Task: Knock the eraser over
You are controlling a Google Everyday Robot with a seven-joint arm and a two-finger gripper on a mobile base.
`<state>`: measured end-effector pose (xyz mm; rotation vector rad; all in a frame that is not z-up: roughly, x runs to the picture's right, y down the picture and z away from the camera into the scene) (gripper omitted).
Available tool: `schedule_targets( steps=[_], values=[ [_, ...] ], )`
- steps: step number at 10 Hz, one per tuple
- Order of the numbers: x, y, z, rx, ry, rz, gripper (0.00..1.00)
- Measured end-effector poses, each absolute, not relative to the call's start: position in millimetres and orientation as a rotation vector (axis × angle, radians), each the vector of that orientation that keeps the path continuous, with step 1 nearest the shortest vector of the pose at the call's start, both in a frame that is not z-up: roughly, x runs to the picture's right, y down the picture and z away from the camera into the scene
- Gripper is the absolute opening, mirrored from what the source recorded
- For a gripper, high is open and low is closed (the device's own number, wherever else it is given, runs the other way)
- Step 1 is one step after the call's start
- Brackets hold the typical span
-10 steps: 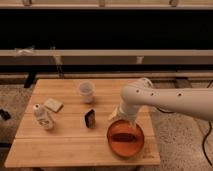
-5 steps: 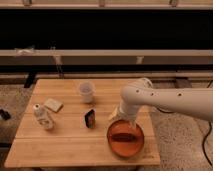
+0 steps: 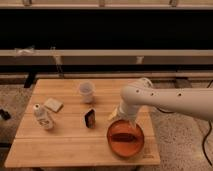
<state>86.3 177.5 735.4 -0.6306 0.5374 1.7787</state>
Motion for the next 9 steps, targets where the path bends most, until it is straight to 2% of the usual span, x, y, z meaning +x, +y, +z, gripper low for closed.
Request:
schedule_targets(
  steps=[9],
  values=[
    [83.0,180.9,738.1,-0.595,0.547,1.75,0.8]
  ],
)
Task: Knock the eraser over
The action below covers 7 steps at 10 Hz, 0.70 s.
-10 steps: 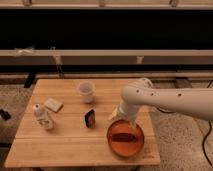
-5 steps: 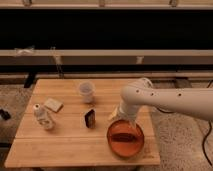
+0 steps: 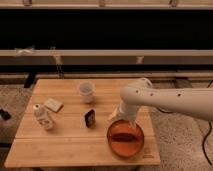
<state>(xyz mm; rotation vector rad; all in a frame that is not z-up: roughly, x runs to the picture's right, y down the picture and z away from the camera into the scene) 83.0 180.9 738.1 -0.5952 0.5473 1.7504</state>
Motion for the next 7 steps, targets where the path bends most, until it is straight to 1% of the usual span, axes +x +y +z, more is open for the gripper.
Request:
schedule_targets(
  steps=[3,7],
  values=[
    [55,188,746,-0.537,0.555,1.669,0.8],
    [28,198,747,-0.523,0.543,1.571,0.8]
  ],
)
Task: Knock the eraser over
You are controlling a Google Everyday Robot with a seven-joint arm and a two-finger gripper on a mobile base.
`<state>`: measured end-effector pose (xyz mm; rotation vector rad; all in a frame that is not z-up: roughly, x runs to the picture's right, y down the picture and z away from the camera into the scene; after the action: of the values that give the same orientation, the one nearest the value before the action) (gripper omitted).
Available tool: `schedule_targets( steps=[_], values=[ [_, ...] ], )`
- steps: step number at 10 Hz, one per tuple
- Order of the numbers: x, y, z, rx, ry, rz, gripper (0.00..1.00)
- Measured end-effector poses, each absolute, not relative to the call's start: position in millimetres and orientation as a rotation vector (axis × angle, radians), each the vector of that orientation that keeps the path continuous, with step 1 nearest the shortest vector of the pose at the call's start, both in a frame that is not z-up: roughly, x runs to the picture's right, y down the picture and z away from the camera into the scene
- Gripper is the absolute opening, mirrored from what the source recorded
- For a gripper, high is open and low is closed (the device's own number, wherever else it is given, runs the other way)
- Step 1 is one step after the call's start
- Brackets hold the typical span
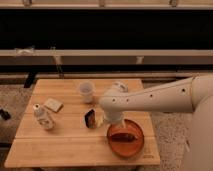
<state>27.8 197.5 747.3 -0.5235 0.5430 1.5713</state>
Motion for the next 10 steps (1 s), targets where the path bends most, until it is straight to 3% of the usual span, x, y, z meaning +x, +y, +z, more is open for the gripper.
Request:
schedule_targets(
  steps=[10],
  values=[
    [-11,156,798,-0.509,0.447,1.544,0.8]
  ],
)
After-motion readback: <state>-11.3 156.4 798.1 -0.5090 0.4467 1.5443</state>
